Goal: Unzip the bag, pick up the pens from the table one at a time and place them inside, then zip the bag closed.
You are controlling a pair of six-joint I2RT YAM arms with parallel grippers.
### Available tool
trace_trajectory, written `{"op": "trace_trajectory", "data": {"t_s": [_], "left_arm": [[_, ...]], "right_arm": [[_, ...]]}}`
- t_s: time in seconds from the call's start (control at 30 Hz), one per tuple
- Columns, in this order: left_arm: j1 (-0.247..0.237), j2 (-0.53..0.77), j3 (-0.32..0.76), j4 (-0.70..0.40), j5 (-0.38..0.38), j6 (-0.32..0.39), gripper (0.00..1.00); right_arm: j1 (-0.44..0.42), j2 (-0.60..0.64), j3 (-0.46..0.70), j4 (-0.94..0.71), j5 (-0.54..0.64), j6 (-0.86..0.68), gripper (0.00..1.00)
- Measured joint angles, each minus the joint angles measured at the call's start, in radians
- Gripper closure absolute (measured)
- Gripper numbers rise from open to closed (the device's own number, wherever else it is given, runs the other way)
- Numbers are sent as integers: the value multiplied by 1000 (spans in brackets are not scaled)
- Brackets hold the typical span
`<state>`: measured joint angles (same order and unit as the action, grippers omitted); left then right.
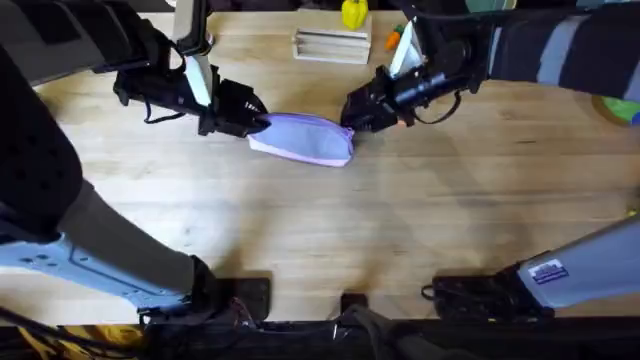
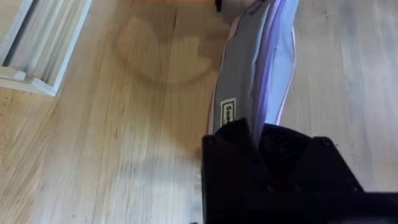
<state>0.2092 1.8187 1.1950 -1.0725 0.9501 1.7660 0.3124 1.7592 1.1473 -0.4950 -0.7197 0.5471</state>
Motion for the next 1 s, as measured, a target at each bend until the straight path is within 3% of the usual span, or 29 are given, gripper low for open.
{"op": "trace_trajectory", "data": {"t_s": [1.0], "left_arm": [[0,0,0,3,0,0,960]], "right_arm": [[-26,-117,15,-8,-67,-104,970]]}}
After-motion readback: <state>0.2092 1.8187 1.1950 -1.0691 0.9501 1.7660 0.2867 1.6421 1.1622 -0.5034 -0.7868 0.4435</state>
